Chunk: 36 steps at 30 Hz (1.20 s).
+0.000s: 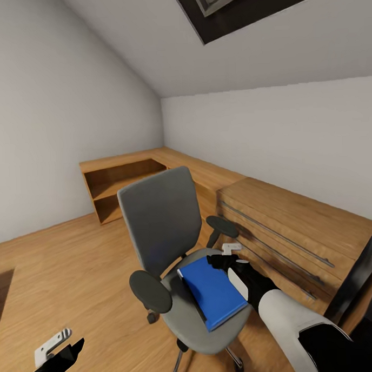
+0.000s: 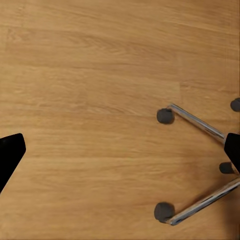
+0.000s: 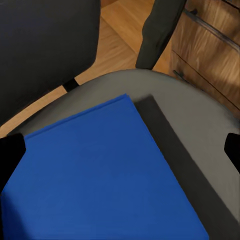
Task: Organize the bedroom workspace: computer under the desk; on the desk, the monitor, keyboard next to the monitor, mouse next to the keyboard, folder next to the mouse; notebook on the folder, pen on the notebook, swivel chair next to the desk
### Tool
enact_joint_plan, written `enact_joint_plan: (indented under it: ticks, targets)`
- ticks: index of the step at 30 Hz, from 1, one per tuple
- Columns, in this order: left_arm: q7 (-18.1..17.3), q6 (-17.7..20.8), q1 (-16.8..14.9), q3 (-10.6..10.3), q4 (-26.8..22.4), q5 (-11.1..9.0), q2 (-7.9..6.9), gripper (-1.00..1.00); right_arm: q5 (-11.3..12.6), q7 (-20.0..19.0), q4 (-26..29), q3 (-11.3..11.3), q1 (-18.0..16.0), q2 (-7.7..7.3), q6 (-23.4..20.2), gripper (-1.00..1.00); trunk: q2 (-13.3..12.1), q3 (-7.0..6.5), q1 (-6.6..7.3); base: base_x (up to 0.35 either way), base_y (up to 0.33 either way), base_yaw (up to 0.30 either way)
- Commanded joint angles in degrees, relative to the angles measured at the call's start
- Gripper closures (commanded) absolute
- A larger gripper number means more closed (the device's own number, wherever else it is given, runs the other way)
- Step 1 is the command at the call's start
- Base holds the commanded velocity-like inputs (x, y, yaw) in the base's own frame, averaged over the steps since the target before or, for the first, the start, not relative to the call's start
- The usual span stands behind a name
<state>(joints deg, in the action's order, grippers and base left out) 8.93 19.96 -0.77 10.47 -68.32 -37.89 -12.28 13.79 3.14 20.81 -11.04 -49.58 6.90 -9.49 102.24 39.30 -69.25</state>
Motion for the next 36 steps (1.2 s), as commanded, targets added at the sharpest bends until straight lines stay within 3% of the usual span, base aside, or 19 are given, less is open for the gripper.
enact_joint_plan:
  ticks: [1, 9, 14, 15, 17, 36]
  targets:
    - [0.4, 0.3, 0.0, 0.0, -0.1, -0.6, -0.01, -1.0, 0.5, 0.3, 0.1, -0.5, 0.0, -0.05, -0.3, -1.0, 0.4, 0.24, -0.22, 0.0, 0.0, 0.0]
    - [0.4, 0.3, 0.0, 0.0, 0.4, -0.6, -0.02, -1.0, 0.5, 0.3, 0.1, -0.5, 0.0, -0.05, -0.3, -1.0, 3.7, 1.68, -1.98, 0.0, 0.0, 0.0]
    - [0.3, 0.3, 0.0, -0.1, 1.6, -0.6, -0.15, -1.0, 0.5, 0.3, 0.1, -0.5, 0.0, -0.05, -0.3, -1.0, 3.7, 1.68, -1.98, 0.0, 0.0, 0.0]
    - [0.1, 0.2, 0.0, -0.2, 4.7, -0.5, -0.33, -1.0, 0.5, 0.3, 0.0, -0.5, 0.0, -0.05, -0.3, -1.0, 3.7, 1.68, -1.98, 0.215, 0.0, 0.0]
    - [0.1, 0.2, 0.0, -0.2, 5.1, -0.5, -0.35, -1.0, 0.5, 0.3, 0.0, -0.5, 0.0, -0.05, -0.3, -1.0, 3.7, 1.68, -1.98, 0.229, 0.0, 0.0]
    - [0.0, 0.2, 0.0, -0.2, 5.6, -0.4, -0.42, -1.0, 0.7, 0.2, 0.0, -0.5, 0.0, 0.0, -0.3, -1.0, 3.7, 1.68, -1.98, 0.112, 0.0, 0.0]
